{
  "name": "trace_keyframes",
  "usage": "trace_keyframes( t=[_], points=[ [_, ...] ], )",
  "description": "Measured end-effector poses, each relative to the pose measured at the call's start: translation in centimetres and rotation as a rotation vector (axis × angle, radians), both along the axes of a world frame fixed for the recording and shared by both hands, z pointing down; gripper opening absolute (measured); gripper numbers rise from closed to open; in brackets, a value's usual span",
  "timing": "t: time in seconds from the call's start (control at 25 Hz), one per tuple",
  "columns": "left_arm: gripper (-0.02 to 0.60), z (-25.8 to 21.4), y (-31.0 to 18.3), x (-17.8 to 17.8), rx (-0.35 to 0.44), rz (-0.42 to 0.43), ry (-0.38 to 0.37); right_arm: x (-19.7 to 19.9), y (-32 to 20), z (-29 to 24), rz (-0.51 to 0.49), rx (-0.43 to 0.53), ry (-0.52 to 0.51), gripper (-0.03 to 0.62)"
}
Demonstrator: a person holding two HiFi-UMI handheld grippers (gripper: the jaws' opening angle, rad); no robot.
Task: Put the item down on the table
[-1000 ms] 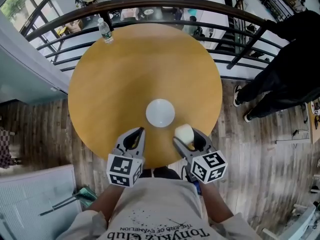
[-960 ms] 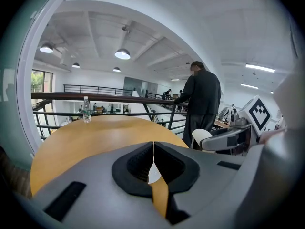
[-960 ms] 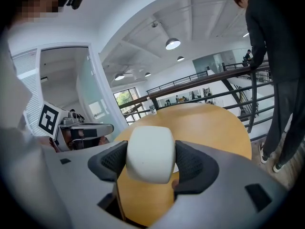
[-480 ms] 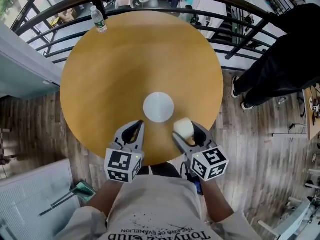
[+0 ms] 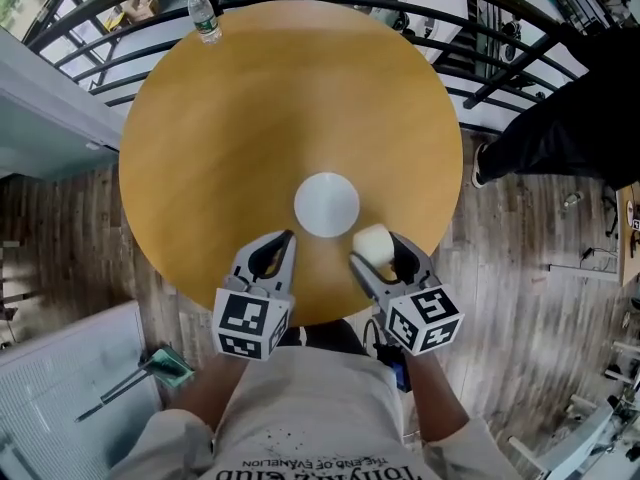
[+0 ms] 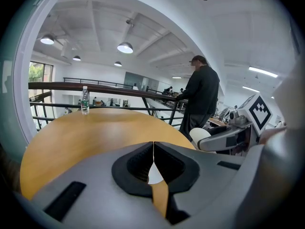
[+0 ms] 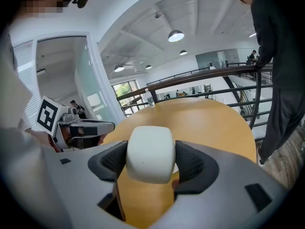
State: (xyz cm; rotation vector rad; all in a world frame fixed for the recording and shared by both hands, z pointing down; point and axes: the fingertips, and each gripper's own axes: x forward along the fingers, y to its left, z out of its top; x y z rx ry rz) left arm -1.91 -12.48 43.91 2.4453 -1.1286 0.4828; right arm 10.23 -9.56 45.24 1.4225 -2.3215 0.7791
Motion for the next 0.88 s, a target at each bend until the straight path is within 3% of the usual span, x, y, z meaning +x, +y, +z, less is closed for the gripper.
trace_keyframes(
  t=[0.88],
  points=[
    [0.023,2.9,-2.8,0.4,-0.031,0.026,-0.024,-1.6,-4.5,5.0,-0.047,-0.048,0.04,0.313]
  ],
)
